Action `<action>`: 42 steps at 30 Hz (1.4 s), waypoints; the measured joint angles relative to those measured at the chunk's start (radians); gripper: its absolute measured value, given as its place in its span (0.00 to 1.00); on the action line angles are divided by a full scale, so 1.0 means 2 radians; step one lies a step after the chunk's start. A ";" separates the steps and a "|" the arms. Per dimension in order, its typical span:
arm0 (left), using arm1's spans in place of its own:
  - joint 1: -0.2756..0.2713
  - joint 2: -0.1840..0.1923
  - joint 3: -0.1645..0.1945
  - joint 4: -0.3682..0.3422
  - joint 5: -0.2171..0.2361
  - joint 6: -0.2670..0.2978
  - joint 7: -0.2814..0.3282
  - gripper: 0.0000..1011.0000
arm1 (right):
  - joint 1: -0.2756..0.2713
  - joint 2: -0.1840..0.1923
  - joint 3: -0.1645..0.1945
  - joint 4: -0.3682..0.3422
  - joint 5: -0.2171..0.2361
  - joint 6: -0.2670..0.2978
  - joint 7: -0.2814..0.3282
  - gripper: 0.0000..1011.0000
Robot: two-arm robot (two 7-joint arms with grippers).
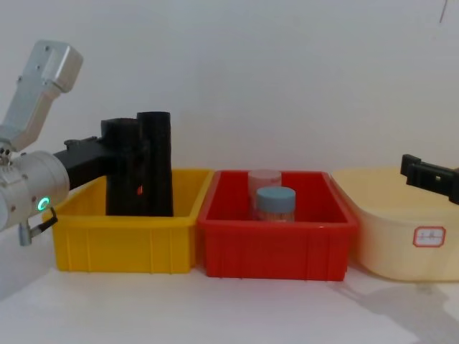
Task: Pick up the garbage bag with the one hand and transfer it to the other hand.
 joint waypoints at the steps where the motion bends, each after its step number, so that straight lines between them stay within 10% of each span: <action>1: 0.003 0.002 -0.002 -0.008 -0.001 0.003 -0.001 0.55 | 0.000 0.000 0.000 0.000 0.000 0.000 0.000 0.99; 24: 0.058 0.029 -0.022 -0.182 -0.045 0.022 -0.057 0.51 | 0.000 0.000 0.000 0.000 0.000 0.000 0.000 0.99; 42: 0.063 0.025 0.018 -0.228 -0.094 0.052 -0.134 0.51 | 0.000 0.000 0.000 0.000 0.000 0.000 0.000 0.99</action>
